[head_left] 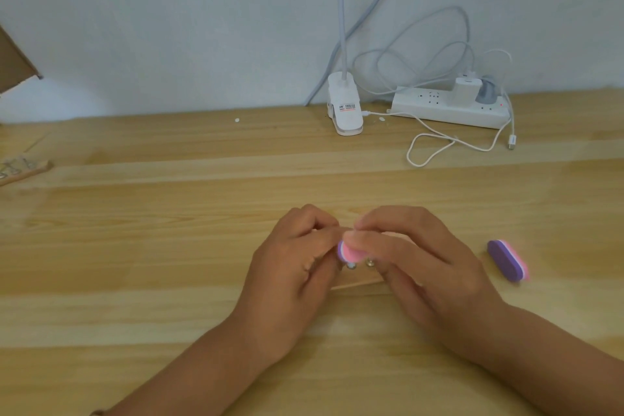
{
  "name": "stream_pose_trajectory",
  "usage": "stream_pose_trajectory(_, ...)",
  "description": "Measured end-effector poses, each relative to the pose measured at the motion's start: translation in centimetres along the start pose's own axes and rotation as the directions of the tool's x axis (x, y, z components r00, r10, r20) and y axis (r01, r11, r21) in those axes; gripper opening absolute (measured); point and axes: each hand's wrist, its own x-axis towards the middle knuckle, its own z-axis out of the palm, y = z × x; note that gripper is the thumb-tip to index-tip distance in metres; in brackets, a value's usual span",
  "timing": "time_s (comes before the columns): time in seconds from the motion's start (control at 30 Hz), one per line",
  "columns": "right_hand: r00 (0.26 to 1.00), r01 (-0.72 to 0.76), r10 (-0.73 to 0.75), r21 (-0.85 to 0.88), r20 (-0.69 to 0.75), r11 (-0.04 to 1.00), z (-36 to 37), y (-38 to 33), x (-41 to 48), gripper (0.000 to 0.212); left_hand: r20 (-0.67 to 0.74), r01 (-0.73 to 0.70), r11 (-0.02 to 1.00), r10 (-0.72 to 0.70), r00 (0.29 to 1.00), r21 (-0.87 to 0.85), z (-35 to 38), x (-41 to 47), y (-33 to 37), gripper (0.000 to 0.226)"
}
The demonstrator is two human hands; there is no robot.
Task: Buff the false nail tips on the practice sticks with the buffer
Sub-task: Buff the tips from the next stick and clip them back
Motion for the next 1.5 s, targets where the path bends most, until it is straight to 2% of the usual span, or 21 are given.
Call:
stream_pose_trajectory(0.13,0.995,-0.086,0.087,0.008,-0.051,0.996,-0.4,0.3,0.3,0.034,0.002,-0.014,1.000,0.014,1.000,0.017,0.0,0.0,0.3,0.018)
stream_pose_trajectory(0.27,0.999,0.030,-0.030,0.028,0.019,0.999,-0.1,-0.3,0.1,0.034,0.013,-0.036,0.999,0.036,0.999,0.006,0.1,0.1,0.3,0.026)
stream_pose_trajectory(0.4,0.997,-0.079,0.079,0.021,-0.021,0.997,-0.4,0.2,0.3,0.041,-0.010,0.007,0.999,-0.008,1.000,-0.047,0.0,0.0,0.3,0.020)
stream_pose_trajectory(0.53,1.000,0.008,-0.008,0.026,0.002,1.000,0.0,-0.3,0.0,0.037,-0.022,0.009,0.994,-0.011,1.000,-0.109,0.0,0.0,0.4,0.027)
stream_pose_trajectory(0.63,0.991,-0.125,0.125,0.005,-0.038,0.992,-0.5,0.2,0.3,0.038,-0.032,0.031,0.994,-0.035,0.999,-0.101,-0.1,0.0,0.5,0.026)
stream_pose_trajectory(0.7,0.995,-0.095,0.095,-0.007,-0.017,0.995,-0.3,-0.1,0.1,0.034,-0.027,0.023,0.996,-0.026,0.999,-0.092,-0.1,0.0,0.6,0.027)
stream_pose_trajectory(0.77,0.998,-0.055,0.054,0.061,0.012,0.997,0.0,-0.7,-0.1,0.025,-0.020,-0.003,0.995,0.001,1.000,-0.100,0.0,0.0,0.4,0.028)
stream_pose_trajectory(0.83,0.993,-0.116,0.113,0.135,0.027,0.984,-0.3,-0.8,0.2,0.026,-0.028,-0.015,0.995,0.012,1.000,-0.098,-0.1,-0.1,0.3,0.028)
stream_pose_trajectory(0.9,0.986,-0.164,0.164,0.069,-0.004,0.984,-0.5,-0.5,0.7,0.029,-0.047,-0.004,0.996,0.000,0.999,-0.086,-0.2,0.0,0.3,0.027)
stream_pose_trajectory(0.97,0.993,-0.117,0.117,0.003,-0.030,0.993,-0.5,-0.7,0.7,0.028,-0.057,-0.016,0.996,0.011,0.998,-0.085,-0.1,0.1,0.3,0.027)
stream_pose_trajectory(1.03,0.999,-0.029,0.029,0.013,-0.025,0.999,-0.4,-1.3,0.7,0.030,-0.061,-0.059,0.995,0.054,0.997,-0.082,0.0,0.2,0.2,0.028)
stream_pose_trajectory(1.13,0.987,-0.160,0.162,0.095,-0.007,0.983,-1.1,-1.0,0.9,0.029,-0.078,-0.083,0.996,0.080,0.994,-0.038,0.1,0.3,0.1,0.020)
stream_pose_trajectory(1.2,0.979,-0.203,0.204,0.062,-0.018,0.977,-1.1,-1.0,0.8,0.026,-0.088,-0.089,0.996,0.089,0.992,-0.005,0.1,0.2,-0.1,0.015)
stream_pose_trajectory(1.27,0.992,-0.125,0.125,-0.002,-0.023,0.992,-0.7,-0.8,0.4,0.023,-0.074,-0.122,0.992,0.120,0.990,-0.016,0.2,0.2,-0.1,0.020)
stream_pose_trajectory(1.3,0.999,-0.036,0.037,-0.055,0.009,0.998,-0.7,-1.0,0.7,0.021,-0.064,-0.137,0.990,0.134,0.989,-0.032,0.2,0.3,-0.1,0.023)
stream_pose_trajectory(1.33,0.999,-0.002,0.003,-0.030,0.034,1.000,-0.7,-1.0,0.6,0.020,-0.060,-0.135,0.990,0.132,0.989,-0.051,0.2,0.3,0.0,0.023)
stream_pose_trajectory(1.37,0.999,-0.042,0.042,-0.007,0.018,0.999,-0.7,-1.0,0.8,0.020,-0.060,-0.113,0.991,0.109,0.992,-0.072,0.2,0.3,0.0,0.021)
stream_pose_trajectory(1.43,0.993,-0.114,0.113,-0.024,-0.036,0.993,-0.7,-0.6,0.6,0.033,-0.066,-0.054,0.994,0.048,0.997,-0.096,0.1,0.4,0.1,0.020)
stream_pose_trajectory(1.5,0.995,-0.094,0.093,-0.017,-0.041,0.995,-0.4,-0.5,0.2,0.034,-0.059,-0.051,0.993,0.045,0.997,-0.109,0.1,0.4,0.0,0.021)
